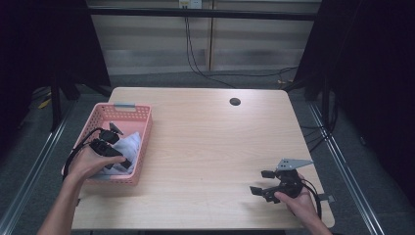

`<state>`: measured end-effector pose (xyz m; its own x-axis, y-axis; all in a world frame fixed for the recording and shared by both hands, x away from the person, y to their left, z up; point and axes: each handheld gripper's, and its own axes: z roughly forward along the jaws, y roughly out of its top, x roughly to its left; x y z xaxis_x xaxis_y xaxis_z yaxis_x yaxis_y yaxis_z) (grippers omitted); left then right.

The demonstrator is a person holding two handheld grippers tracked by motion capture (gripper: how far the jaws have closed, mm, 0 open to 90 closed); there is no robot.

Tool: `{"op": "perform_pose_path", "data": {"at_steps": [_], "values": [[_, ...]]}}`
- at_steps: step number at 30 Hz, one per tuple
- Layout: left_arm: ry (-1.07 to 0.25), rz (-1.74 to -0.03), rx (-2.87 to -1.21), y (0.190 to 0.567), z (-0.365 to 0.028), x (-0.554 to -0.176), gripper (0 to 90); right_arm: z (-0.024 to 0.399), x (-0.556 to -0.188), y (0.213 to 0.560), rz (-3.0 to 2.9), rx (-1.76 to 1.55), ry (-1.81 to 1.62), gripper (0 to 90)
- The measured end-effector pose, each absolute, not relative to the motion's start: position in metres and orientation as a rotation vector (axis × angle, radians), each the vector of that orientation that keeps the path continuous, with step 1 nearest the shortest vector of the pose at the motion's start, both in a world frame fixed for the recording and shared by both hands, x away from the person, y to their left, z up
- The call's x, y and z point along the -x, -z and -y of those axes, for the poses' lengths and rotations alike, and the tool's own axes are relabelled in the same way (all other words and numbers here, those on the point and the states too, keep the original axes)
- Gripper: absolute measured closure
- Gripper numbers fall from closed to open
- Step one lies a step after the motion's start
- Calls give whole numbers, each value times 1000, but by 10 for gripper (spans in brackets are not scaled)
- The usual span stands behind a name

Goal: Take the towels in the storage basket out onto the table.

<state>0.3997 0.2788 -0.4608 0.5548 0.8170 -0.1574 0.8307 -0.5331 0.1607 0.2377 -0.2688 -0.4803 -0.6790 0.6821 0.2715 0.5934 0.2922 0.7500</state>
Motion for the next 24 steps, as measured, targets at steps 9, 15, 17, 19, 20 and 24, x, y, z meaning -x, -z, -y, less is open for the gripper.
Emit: {"op": "perform_pose_path", "data": {"at_steps": [9, 15, 17, 19, 20, 24], "values": [[115, -1414, -2653, 465, -269, -404, 151, 269, -237, 480, -2456, -1179, -1349, 192], [118, -1430, -2644, 461, -269, -402, 264, 269, -236, 480, -2460, -1182, -1341, 181], [111, -1423, -2637, 461, -269, -401, 275, 269, -236, 480, -2460, -1185, -1338, 182], [121, -1437, -2614, 460, -272, -401, 316, 269, -237, 480, -2461, -1189, -1336, 182], [119, -1435, -2612, 460, -272, -401, 326, 269, -237, 480, -2459, -1191, -1336, 179], [97, -1452, -2559, 458, -276, -400, 351, 270, -238, 480, -2448, -1205, -1334, 173]]}}
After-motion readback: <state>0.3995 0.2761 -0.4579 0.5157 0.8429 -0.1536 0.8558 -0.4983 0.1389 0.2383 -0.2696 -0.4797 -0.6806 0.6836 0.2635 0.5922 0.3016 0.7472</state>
